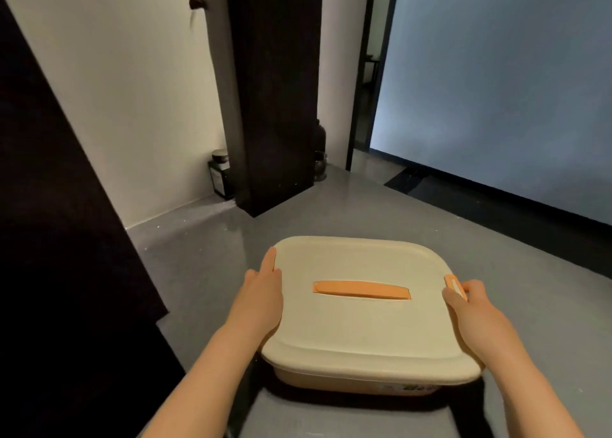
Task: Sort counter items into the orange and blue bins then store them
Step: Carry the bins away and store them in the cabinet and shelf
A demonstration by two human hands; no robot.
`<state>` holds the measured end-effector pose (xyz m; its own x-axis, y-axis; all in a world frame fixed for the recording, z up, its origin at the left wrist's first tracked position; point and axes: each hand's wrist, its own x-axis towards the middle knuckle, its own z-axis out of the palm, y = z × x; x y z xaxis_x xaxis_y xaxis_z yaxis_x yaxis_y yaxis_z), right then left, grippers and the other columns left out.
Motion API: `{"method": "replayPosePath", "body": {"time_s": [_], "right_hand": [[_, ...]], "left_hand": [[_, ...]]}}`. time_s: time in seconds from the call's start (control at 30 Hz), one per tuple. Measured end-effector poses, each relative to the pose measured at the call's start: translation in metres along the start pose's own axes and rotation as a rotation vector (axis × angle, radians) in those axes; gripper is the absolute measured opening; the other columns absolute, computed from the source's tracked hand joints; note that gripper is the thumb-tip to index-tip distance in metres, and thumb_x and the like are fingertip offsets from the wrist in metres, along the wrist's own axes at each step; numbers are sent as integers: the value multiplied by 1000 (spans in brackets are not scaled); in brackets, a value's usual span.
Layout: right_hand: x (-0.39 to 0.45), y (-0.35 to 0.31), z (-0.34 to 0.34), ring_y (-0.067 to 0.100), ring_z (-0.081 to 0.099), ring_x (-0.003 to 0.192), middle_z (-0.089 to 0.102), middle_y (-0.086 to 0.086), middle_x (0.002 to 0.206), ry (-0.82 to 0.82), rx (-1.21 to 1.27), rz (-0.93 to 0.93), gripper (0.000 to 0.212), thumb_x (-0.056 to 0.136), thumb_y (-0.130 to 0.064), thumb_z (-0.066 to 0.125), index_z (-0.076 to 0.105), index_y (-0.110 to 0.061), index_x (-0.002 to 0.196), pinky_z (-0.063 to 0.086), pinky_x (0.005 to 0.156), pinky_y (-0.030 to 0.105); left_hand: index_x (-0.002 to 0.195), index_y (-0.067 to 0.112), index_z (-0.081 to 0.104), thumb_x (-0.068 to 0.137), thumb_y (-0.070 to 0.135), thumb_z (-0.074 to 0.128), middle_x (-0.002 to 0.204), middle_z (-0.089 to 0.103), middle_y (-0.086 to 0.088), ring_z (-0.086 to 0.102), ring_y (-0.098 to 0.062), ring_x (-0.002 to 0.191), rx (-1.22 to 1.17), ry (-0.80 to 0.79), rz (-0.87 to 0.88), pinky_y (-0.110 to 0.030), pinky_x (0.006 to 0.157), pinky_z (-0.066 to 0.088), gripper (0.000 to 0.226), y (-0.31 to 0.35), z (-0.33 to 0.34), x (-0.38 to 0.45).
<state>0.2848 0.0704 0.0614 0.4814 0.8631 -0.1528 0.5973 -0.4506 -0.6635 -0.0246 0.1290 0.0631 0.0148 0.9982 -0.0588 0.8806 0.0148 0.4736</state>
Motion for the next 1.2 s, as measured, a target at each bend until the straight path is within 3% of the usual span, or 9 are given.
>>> {"method": "replayPosePath", "body": {"time_s": [0.13, 0.23, 0.37, 0.47, 0.57, 0.7, 0.87, 1.07, 1.2], "right_hand": [[-18, -8, 13, 26, 52, 75, 58, 6, 83, -58, -50, -46, 29, 95, -50, 37, 41, -21, 100, 34, 61, 38], [-33, -25, 29, 16, 48, 71, 56, -2, 81, -115, -91, -130, 38, 94, -56, 37, 49, -19, 94, 31, 60, 37], [-64, -62, 57, 17, 51, 71, 57, -3, 78, -221, -138, -263, 47, 92, -60, 39, 57, -16, 86, 33, 61, 36], [-102, -89, 87, 21, 57, 66, 61, 5, 71, -243, -167, -380, 57, 89, -63, 41, 56, -10, 75, 34, 55, 34], [-155, -117, 125, 19, 56, 61, 60, 3, 63, -281, -225, -530, 58, 86, -66, 42, 53, -11, 70, 33, 52, 33], [-246, -148, 188, 19, 55, 63, 61, 3, 66, -489, -301, -688, 56, 87, -65, 43, 56, -12, 72, 34, 55, 35], [-389, -165, 258, 17, 57, 63, 61, 1, 68, -661, -414, -869, 55, 87, -68, 38, 56, -17, 74, 34, 51, 32], [-584, -210, 320, 15, 58, 62, 60, 1, 70, -862, -336, -1216, 50, 89, -65, 41, 55, -18, 76, 34, 51, 28], [-702, -229, 352, 14, 59, 61, 62, -1, 69, -991, -332, -1336, 53, 85, -68, 43, 58, -18, 74, 35, 50, 28]], "left_hand": [[148, 22, 16, 103, 16, 18, 150, 30, -7, 48, -25, 112, -46, 31, -88, -37, 87, 45, 45, -25, -12, -47], [146, 18, 22, 104, 15, 19, 153, 26, -4, 39, -30, 129, -50, 104, -158, -40, 97, 43, 43, -53, -23, -84], [150, 27, 15, 103, 26, 26, 144, 36, -13, 49, -35, 118, -192, 250, -283, -40, 90, 45, 49, -96, -39, -136], [149, 39, 9, 102, 36, 28, 142, 41, -9, 52, -19, 105, -333, 387, -433, -30, 84, 42, 51, -143, -47, -190], [148, 45, 7, 101, 38, 31, 144, 40, -5, 49, -14, 108, -467, 457, -610, -27, 86, 38, 53, -190, -46, -270], [150, 38, 12, 99, 40, 35, 142, 43, -6, 51, -23, 119, -442, 564, -848, -34, 92, 41, 55, -242, -57, -389], [147, 27, 27, 97, 42, 42, 134, 53, -6, 55, -25, 112, -387, 702, -1141, -32, 78, 39, 55, -293, -88, -540], [136, 22, 42, 96, 40, 45, 112, 61, 0, 55, -16, 88, -298, 1011, -1355, -30, 72, 40, 43, -335, -127, -716], [141, 28, 35, 95, 45, 44, 127, 57, -4, 56, -24, 105, -248, 1163, -1527, -35, 84, 45, 50, -353, -146, -812]]}}
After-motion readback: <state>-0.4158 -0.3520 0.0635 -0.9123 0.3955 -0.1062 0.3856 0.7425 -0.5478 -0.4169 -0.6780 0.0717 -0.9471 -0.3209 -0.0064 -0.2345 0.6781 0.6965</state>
